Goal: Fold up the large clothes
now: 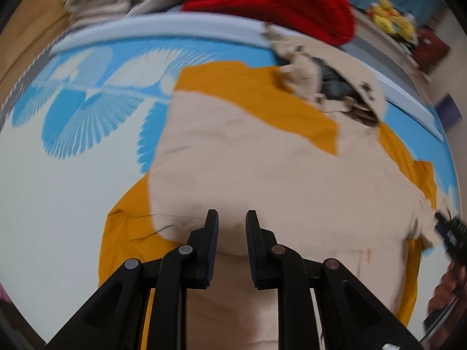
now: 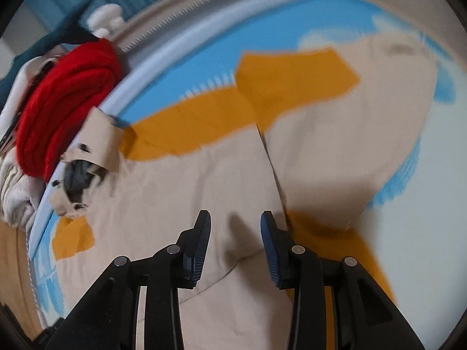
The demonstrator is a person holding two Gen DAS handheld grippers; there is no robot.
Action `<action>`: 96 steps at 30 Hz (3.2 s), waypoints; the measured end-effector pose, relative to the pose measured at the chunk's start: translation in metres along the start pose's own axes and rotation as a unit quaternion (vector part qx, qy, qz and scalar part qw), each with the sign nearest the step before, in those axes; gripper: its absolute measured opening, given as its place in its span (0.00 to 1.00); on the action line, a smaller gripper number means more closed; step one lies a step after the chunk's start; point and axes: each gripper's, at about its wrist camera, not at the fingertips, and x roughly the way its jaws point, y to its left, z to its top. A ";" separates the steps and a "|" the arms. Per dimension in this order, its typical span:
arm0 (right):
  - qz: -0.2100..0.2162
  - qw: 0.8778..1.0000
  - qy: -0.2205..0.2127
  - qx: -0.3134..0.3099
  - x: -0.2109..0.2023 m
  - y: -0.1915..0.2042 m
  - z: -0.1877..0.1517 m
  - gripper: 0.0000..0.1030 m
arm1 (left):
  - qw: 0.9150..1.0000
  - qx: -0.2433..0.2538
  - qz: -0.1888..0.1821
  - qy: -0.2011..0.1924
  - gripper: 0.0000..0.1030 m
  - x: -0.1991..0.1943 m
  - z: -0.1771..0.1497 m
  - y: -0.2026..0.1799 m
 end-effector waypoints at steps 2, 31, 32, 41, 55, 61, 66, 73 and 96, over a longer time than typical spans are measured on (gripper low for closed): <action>-0.002 0.999 -0.025 -0.030 -0.020 0.009 0.004 0.36 | 1.000 0.023 -0.003 -0.014 0.23 -0.006 -0.005 -0.019; -0.048 0.984 -0.163 -0.059 -0.093 -0.132 0.077 0.36 | 0.994 0.095 -0.015 -0.048 0.26 -0.017 -0.031 -0.087; -0.050 0.984 -0.164 -0.053 -0.092 -0.140 0.080 0.36 | 0.994 0.095 -0.015 -0.048 0.26 -0.017 -0.031 -0.087; -0.076 0.982 -0.171 0.034 -0.082 -0.232 0.109 0.32 | 0.994 0.099 -0.011 -0.051 0.26 -0.013 -0.029 -0.090; -0.053 0.988 -0.106 0.095 0.004 -0.315 0.141 0.71 | 0.991 0.124 -0.026 -0.047 0.26 -0.011 -0.035 -0.108; -0.055 0.977 -0.097 0.182 0.035 -0.349 0.150 0.71 | 0.993 0.110 -0.027 -0.043 0.26 -0.009 -0.032 -0.105; -0.045 0.961 -0.113 0.247 0.042 -0.363 0.164 0.16 | 0.993 0.106 -0.028 -0.047 0.26 -0.013 -0.028 -0.097; -0.054 0.963 -0.165 0.208 0.017 -0.325 0.186 0.02 | 0.994 0.093 -0.034 -0.056 0.26 -0.023 -0.021 -0.084; 0.171 0.915 -0.087 -0.354 -0.046 0.193 -0.108 0.02 | 0.995 0.027 -0.062 -0.075 0.26 -0.068 -0.002 -0.022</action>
